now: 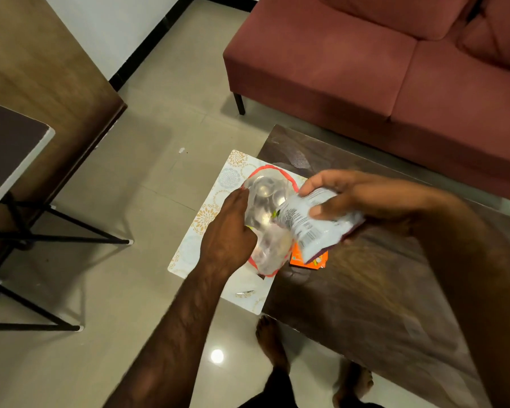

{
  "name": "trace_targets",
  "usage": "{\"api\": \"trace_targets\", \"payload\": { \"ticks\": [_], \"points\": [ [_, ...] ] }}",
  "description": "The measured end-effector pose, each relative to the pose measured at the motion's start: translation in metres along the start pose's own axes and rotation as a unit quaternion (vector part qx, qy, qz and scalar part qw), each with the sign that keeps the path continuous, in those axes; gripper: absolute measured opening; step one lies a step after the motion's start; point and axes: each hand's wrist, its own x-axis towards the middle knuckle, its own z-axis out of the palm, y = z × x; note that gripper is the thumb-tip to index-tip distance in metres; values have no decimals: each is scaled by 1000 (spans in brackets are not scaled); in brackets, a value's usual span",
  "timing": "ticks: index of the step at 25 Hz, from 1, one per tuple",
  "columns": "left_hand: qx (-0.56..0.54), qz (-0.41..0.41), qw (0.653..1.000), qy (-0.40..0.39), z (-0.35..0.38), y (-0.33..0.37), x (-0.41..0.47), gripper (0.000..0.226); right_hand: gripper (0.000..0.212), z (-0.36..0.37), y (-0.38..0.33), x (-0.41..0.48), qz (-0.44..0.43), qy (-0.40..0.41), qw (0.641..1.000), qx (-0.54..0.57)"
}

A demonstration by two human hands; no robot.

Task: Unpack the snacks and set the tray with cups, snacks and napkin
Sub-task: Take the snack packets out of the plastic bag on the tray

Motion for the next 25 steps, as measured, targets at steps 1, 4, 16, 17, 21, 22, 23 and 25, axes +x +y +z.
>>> {"api": "trace_targets", "payload": {
  "ticks": [1, 4, 16, 17, 21, 22, 23, 25],
  "points": [
    [-1, 4, 1000, 2, 1, 2, 0, 70, 32, -13, 7, -7, -7, 30, 999, 18],
    [2, -7, 1000, 13, 2, 4, 2, 67, 32, -39, 33, -11, 21, 159, 987, 16],
    [24, 10, 999, 28, 7, 1, 6, 74, 54, 81, 181, 121, 206, 121, 885, -399],
    [23, 11, 999, 32, 8, -1, 6, 74, 62, 89, 185, 126, 210, 120, 880, -408],
    [3, 8, 999, 37, 7, -13, 6, 72, 84, 109, 182, 133, 160, 86, 905, -385],
    [-2, 10, 999, 34, 7, -15, 5, 69, 87, 110, 179, 131, 147, 105, 907, -379],
    [-11, 14, 999, 30, 6, -17, 4, 64, 92, 109, 172, 127, 132, 129, 913, -365],
    [-53, 13, 998, 17, 6, -17, 2, 55, 100, 101, 151, 119, 60, 145, 951, -265]
  ]
}}
